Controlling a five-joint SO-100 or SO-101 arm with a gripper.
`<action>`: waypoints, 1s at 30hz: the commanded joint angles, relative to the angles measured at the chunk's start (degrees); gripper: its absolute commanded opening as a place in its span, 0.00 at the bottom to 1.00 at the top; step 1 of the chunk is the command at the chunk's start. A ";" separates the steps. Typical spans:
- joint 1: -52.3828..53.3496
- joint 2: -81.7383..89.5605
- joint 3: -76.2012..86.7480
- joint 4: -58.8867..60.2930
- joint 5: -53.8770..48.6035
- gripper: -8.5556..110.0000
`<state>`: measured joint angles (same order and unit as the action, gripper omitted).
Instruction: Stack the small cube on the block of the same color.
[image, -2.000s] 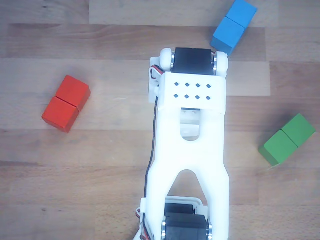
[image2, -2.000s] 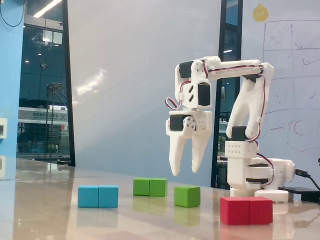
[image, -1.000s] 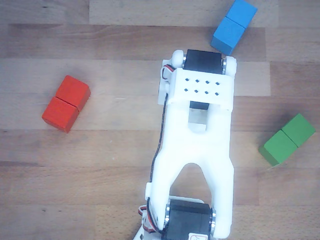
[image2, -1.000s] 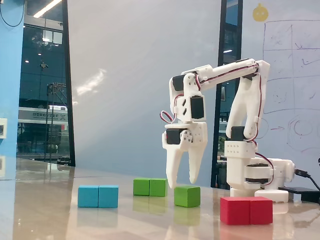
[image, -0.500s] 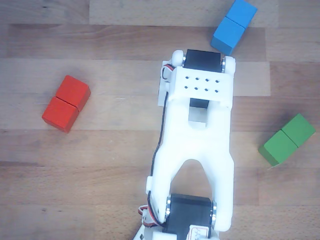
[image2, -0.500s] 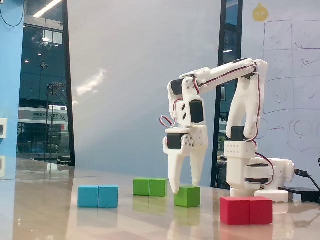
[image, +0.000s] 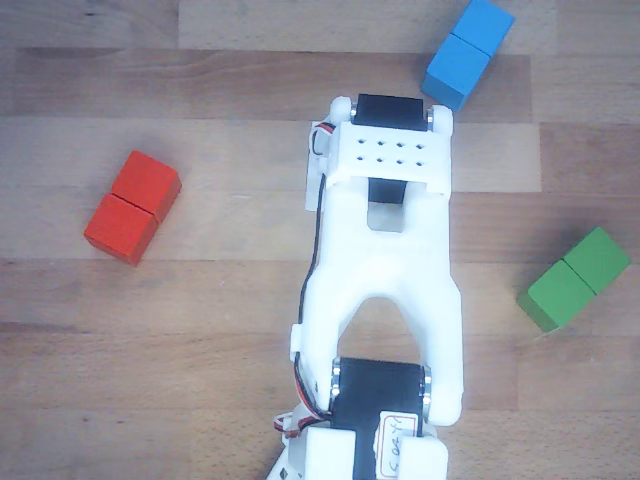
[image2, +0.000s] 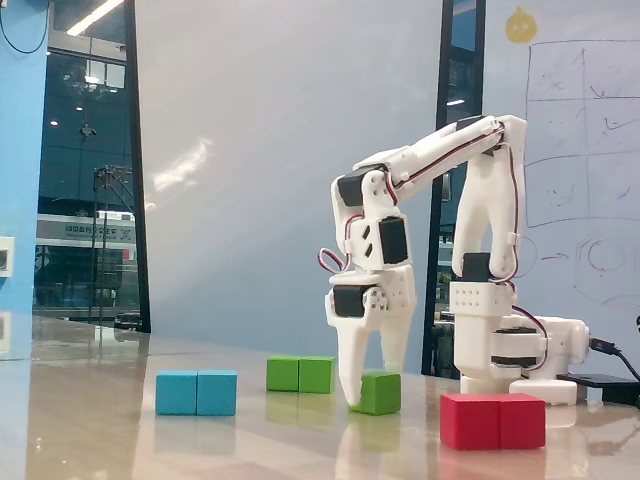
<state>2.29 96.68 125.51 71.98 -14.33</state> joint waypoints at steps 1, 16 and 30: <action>-0.09 0.35 -1.41 -2.02 -0.18 0.26; -0.09 -0.26 -1.32 -2.72 0.44 0.25; -0.09 0.79 -1.49 -2.81 0.53 0.11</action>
<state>2.29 96.06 125.51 69.79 -14.33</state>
